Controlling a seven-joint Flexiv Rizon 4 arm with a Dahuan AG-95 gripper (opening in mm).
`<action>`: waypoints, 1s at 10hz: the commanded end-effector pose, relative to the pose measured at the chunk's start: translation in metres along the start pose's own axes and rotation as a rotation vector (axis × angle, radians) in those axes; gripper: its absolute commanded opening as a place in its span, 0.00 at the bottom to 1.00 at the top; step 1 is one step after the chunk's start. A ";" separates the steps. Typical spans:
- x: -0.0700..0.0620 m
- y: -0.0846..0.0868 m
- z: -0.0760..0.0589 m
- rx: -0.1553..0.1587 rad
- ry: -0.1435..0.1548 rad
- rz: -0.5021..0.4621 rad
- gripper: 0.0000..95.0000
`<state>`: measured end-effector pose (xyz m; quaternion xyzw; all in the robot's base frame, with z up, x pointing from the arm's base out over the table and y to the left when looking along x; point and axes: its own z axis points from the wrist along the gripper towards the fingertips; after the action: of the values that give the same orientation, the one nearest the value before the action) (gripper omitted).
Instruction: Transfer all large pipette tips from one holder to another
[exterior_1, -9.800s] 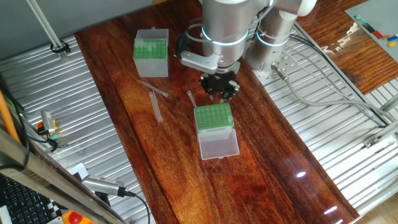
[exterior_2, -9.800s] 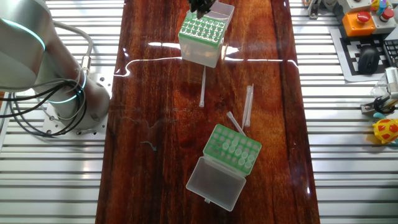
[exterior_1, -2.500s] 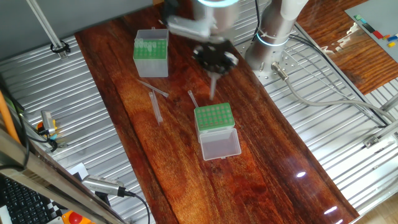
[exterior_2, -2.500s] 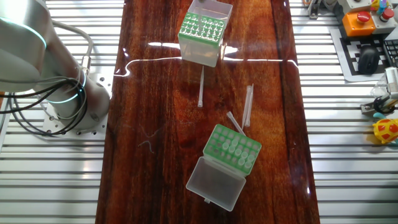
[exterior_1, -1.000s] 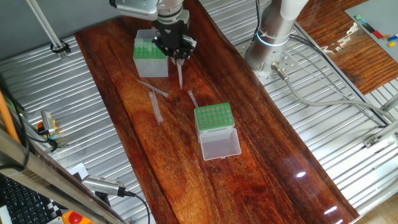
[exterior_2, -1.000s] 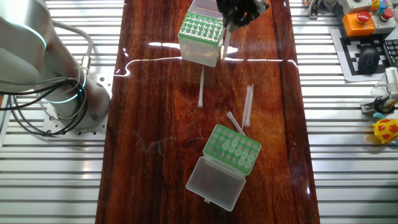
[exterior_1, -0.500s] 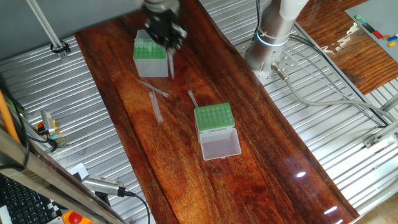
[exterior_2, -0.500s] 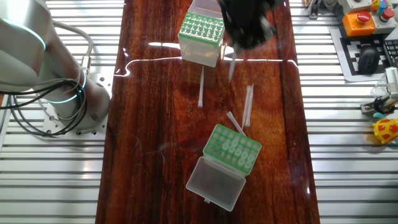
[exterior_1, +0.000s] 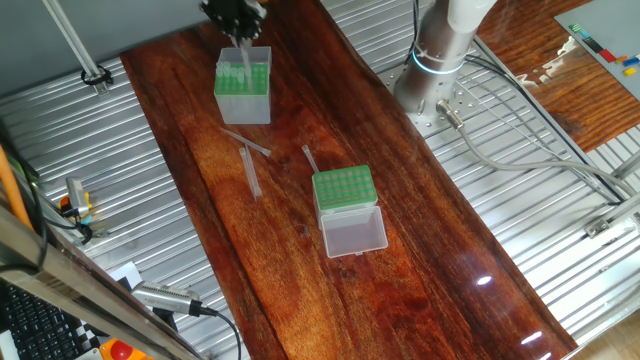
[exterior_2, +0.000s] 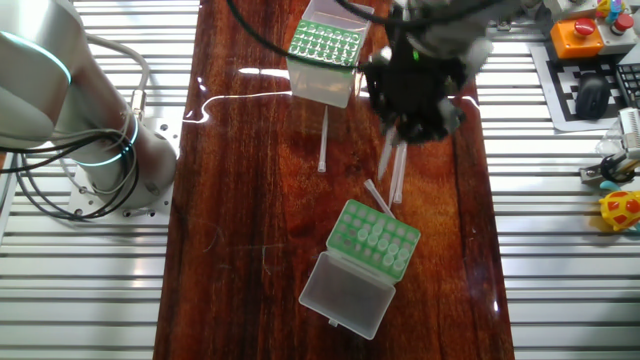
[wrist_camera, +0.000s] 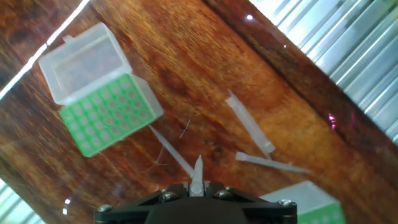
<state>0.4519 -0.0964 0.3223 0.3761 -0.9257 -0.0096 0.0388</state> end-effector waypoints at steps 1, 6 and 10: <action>0.001 -0.001 0.000 0.009 -0.003 0.175 0.00; 0.025 -0.042 0.001 0.016 0.008 0.115 0.00; 0.023 -0.040 0.001 0.026 -0.021 0.220 0.00</action>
<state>0.4599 -0.1412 0.3206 0.2974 -0.9543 0.0049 0.0294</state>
